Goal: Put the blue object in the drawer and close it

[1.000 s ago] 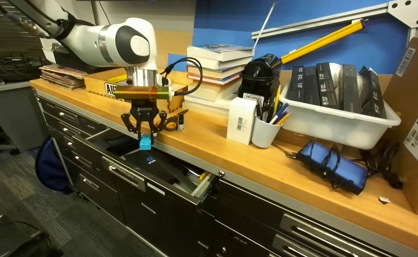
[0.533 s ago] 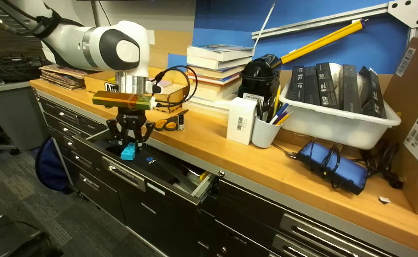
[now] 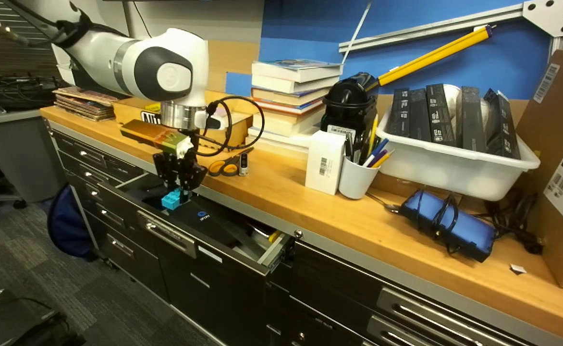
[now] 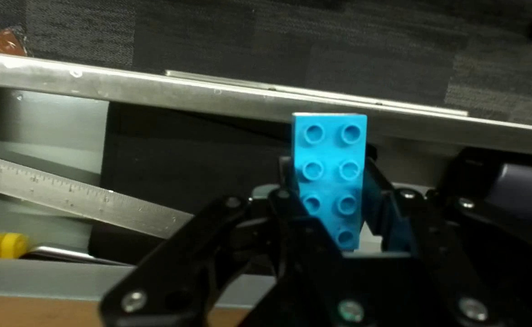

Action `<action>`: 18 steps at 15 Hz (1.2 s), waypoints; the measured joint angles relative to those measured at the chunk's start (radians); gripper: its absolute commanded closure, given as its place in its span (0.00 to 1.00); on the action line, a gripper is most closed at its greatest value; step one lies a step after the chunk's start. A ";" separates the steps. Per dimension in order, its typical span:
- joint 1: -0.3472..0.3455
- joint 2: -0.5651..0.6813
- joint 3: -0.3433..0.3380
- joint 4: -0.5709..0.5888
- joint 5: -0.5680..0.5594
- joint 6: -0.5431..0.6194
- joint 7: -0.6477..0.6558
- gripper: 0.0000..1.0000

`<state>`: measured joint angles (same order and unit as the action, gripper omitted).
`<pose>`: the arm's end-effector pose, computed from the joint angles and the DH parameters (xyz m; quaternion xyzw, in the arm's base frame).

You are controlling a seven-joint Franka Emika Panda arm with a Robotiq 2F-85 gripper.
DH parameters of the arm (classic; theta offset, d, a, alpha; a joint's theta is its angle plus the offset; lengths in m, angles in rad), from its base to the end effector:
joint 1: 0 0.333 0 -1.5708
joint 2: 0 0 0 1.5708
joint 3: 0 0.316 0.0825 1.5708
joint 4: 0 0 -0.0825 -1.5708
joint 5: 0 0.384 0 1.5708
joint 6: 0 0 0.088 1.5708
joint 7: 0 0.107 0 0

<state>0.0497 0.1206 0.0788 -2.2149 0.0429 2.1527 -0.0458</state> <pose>0.5167 0.0685 0.3095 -0.9929 -0.0735 0.0919 0.0177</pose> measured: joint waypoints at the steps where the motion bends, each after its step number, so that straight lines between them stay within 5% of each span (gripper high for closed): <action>1: 0.000 0.002 -0.002 -0.003 0.000 0.021 0.051 0.89; 4: 0.001 0.009 -0.006 -0.011 -0.001 0.066 0.169 0.86; 5: 0.001 0.010 -0.006 -0.014 -0.001 0.075 0.199 0.76; 6: 0.001 0.010 -0.006 -0.017 -0.001 0.079 0.222 0.39; 8: 0.002 0.011 -0.007 -0.020 -0.001 0.082 0.252 0.33; 12: 0.002 0.010 -0.008 -0.021 -0.001 0.095 0.266 0.00; 18: -0.006 -0.061 -0.037 -0.078 -0.075 0.081 0.135 0.00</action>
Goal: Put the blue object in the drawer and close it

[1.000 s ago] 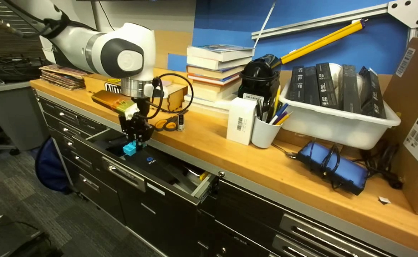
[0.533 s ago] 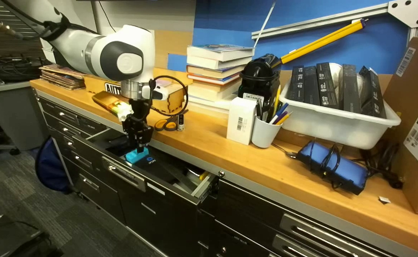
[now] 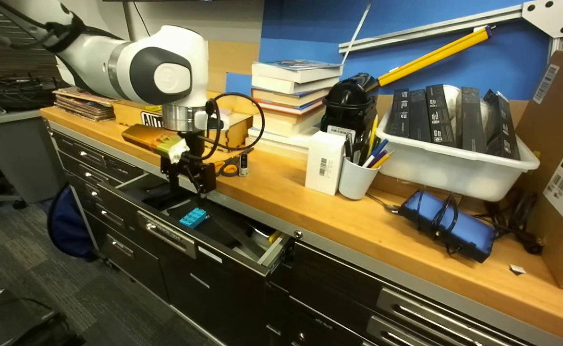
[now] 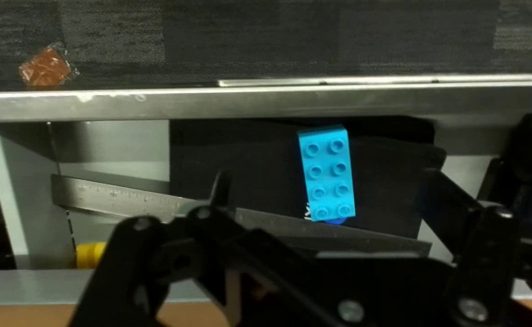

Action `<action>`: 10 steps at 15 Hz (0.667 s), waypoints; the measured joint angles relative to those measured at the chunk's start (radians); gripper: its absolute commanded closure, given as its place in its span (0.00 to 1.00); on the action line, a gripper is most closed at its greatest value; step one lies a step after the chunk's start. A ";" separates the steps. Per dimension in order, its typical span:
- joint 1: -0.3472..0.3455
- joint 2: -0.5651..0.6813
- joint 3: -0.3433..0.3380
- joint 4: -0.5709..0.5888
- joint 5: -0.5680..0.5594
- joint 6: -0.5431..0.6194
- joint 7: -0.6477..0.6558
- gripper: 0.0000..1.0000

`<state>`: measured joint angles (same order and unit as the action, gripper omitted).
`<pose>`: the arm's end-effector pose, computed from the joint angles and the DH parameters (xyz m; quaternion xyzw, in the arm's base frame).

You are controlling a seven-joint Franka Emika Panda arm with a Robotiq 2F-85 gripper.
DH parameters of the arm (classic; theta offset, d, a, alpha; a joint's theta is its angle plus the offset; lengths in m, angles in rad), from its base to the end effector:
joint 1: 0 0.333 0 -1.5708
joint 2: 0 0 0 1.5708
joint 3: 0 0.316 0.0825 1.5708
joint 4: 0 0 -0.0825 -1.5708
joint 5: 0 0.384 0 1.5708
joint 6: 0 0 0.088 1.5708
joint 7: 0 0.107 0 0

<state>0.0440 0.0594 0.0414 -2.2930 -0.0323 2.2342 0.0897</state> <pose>0.5048 0.0422 0.3150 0.9982 0.0086 -0.0578 0.0160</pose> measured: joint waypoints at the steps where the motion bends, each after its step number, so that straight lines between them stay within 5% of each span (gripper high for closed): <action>1: -0.005 -0.021 -0.006 -0.022 -0.012 -0.009 -0.056 0.00; 10: -0.046 0.020 -0.047 -0.124 0.069 -0.013 -0.306 0.00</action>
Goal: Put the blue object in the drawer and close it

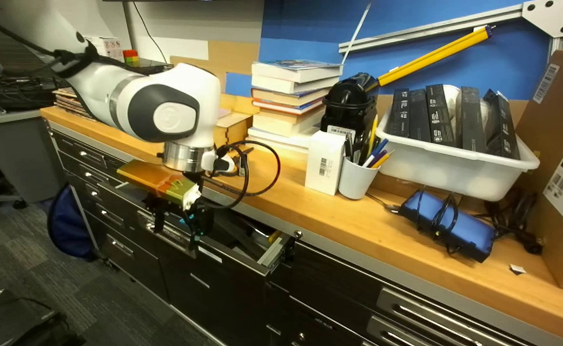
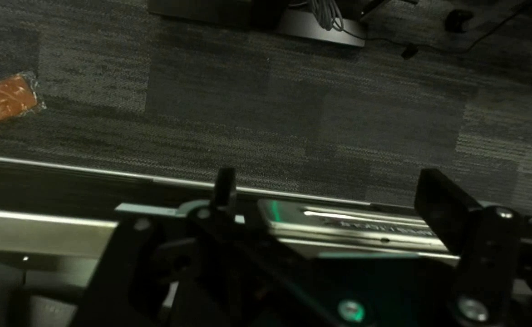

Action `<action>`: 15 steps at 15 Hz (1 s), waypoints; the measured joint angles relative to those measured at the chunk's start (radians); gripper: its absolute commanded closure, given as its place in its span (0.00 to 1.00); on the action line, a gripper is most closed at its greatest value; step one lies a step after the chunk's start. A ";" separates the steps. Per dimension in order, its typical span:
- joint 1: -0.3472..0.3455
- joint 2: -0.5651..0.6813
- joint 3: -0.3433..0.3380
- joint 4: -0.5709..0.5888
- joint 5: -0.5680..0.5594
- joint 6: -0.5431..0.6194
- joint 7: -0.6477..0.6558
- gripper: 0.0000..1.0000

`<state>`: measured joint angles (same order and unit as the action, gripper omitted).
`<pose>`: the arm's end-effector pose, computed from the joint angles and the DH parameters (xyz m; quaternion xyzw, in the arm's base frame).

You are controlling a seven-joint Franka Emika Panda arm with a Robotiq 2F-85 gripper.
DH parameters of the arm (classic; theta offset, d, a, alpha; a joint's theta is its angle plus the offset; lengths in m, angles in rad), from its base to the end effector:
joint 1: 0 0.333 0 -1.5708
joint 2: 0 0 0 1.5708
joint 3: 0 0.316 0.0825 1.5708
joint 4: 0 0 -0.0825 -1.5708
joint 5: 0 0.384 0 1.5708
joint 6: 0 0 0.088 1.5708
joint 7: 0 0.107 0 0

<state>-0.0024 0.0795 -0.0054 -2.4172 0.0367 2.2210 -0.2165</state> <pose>0.4597 -0.0024 0.2573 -0.9863 -0.0902 0.1351 0.0280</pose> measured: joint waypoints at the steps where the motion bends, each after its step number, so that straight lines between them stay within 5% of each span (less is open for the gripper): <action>1: -0.004 0.026 -0.001 0.006 0.007 0.000 0.001 0.00; 6: -0.016 0.132 -0.002 0.075 0.011 -0.010 0.088 0.00; 15: 0.003 0.174 -0.012 0.169 -0.002 0.083 0.515 0.00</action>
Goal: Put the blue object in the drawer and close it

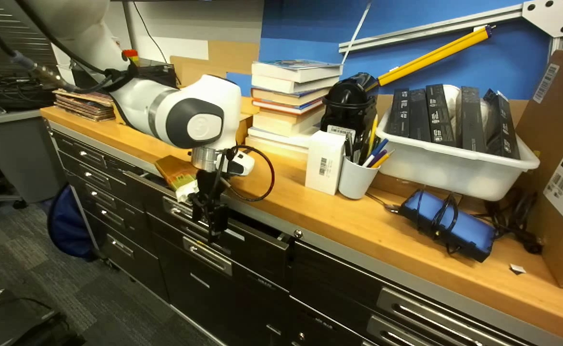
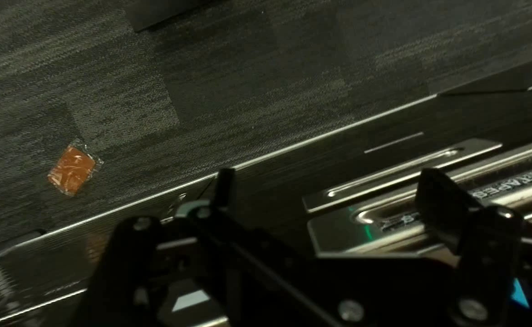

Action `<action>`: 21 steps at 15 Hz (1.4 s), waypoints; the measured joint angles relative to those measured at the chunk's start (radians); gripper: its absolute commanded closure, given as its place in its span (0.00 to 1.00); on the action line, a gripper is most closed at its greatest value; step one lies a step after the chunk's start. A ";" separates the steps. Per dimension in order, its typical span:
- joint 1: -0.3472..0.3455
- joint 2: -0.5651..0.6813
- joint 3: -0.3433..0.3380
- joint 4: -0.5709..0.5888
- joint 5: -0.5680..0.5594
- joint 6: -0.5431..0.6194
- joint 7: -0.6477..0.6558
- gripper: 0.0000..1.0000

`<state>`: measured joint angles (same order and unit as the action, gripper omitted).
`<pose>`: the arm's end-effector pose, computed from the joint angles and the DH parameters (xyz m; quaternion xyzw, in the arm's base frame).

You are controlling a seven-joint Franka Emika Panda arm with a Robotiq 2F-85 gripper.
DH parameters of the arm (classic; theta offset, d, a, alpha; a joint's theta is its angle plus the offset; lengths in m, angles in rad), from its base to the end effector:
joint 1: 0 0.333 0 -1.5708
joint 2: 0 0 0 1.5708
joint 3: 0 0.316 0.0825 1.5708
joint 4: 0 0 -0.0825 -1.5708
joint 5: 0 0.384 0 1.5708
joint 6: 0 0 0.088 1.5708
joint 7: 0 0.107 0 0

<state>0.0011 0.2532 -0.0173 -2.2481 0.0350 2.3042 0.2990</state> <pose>0.5199 -0.0078 0.2375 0.9807 -0.1689 -0.0987 0.0043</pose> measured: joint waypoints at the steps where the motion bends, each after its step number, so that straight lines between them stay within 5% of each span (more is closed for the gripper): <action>1: 0.010 0.003 -0.005 0.001 -0.015 0.022 0.058 0.00; 13: 0.137 -0.001 -0.075 -0.020 -0.376 0.024 0.694 0.00; 17: 0.139 -0.017 -0.072 -0.026 -0.385 0.017 0.714 0.00; 21: 0.134 -0.156 -0.059 -0.078 -0.418 0.005 0.563 0.00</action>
<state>0.1347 0.0968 -0.0766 -2.3264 -0.3828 2.3095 0.8622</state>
